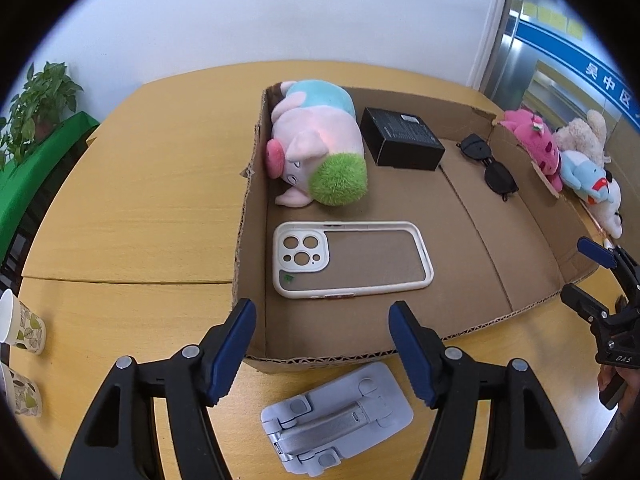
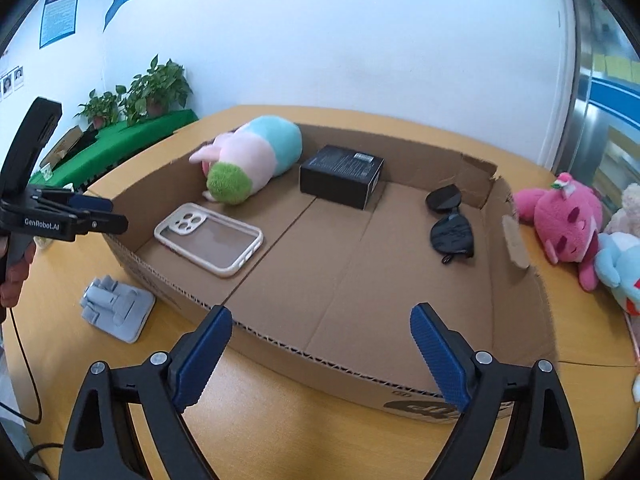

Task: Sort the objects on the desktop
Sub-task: 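Move the left gripper back out toward the white phone stand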

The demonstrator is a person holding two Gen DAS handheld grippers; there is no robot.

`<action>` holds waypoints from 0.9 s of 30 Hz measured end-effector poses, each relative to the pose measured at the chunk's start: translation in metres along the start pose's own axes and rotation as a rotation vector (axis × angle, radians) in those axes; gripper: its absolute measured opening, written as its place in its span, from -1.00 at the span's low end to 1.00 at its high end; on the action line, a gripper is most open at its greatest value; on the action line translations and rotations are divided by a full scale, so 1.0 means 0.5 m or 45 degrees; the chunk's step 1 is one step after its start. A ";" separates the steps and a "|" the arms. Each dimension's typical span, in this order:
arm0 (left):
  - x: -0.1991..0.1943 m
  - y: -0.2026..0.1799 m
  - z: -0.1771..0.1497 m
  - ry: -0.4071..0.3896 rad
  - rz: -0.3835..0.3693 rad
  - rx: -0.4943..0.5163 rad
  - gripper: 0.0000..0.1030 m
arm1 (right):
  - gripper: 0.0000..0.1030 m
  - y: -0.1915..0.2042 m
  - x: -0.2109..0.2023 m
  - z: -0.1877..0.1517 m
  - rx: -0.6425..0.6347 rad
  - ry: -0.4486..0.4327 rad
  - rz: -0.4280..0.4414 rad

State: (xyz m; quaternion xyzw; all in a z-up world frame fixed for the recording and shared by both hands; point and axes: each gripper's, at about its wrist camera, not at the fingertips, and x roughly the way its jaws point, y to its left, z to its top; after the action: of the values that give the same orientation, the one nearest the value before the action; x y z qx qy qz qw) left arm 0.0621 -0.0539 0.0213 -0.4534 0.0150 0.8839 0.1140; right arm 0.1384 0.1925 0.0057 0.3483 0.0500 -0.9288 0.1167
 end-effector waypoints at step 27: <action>-0.095 -0.079 0.000 -0.356 -0.151 0.013 0.40 | 0.99 -0.021 -0.036 0.016 0.113 -0.039 -0.154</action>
State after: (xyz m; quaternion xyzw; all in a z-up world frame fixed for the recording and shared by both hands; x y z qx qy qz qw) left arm 0.0974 -0.0243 0.0627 -0.3252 -0.0234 0.9301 0.1692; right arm 0.1437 0.2043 0.0237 0.3351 0.0281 -0.9407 0.0455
